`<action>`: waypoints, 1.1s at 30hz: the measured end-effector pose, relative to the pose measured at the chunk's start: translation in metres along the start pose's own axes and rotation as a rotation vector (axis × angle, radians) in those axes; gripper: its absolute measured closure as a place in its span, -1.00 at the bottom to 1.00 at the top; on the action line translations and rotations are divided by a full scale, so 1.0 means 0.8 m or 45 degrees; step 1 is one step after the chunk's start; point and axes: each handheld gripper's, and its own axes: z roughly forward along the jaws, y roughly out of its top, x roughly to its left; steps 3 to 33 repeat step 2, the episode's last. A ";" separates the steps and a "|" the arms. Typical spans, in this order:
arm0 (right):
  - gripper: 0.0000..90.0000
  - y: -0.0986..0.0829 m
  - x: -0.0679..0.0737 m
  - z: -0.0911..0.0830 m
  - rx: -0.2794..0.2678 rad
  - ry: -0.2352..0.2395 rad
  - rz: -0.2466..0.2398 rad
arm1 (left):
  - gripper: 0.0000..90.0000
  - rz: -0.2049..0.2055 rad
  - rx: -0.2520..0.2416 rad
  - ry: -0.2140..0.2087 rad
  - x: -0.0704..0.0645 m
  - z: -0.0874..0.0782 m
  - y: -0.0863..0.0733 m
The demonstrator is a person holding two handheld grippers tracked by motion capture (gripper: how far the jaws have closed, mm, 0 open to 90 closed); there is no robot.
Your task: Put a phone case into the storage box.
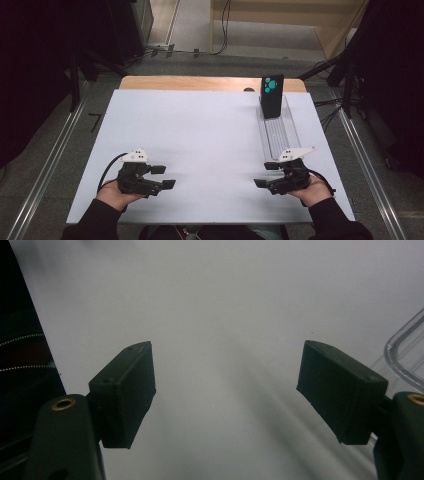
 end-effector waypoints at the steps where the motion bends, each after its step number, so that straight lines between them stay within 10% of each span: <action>1: -0.52 0.000 0.000 0.000 0.000 0.004 -0.002 | -0.31 0.000 0.000 -0.001 0.000 0.000 0.000; 33: -0.53 0.000 0.000 0.000 0.000 0.007 -0.002 | -0.31 -0.001 0.003 -0.003 0.001 -0.001 0.000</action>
